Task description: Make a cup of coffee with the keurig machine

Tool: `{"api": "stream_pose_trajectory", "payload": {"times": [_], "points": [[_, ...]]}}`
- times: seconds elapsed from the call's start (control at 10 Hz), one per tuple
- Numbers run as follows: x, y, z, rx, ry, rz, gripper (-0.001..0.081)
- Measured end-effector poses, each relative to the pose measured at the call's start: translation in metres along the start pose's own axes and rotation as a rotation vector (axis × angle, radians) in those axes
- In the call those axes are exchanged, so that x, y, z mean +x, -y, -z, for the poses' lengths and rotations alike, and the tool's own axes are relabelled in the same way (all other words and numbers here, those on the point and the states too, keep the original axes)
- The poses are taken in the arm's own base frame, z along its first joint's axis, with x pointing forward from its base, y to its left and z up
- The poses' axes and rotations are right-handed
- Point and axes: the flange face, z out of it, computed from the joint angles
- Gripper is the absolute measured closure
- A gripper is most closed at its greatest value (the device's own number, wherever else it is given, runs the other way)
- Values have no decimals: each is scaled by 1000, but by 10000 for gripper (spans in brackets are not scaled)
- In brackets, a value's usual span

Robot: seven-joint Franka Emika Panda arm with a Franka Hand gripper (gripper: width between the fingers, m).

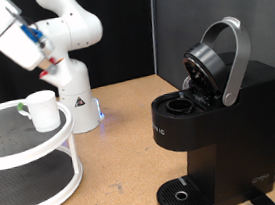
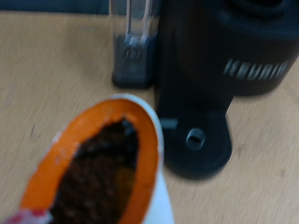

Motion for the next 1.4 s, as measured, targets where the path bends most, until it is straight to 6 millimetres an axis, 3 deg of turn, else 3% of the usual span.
{"api": "stream_pose_trajectory", "payload": {"times": [0.3,0.5,0.6,0.9,1.1,1.4], "points": [[40,3,-17,53,-44,28,710],[67,1,-29,-18,-54,17,710],[75,-1,-34,-63,-53,1,710],[73,4,-32,43,-72,-10,710],[92,9,-35,92,-92,-1,710],[129,20,-55,155,-19,68,710]]}}
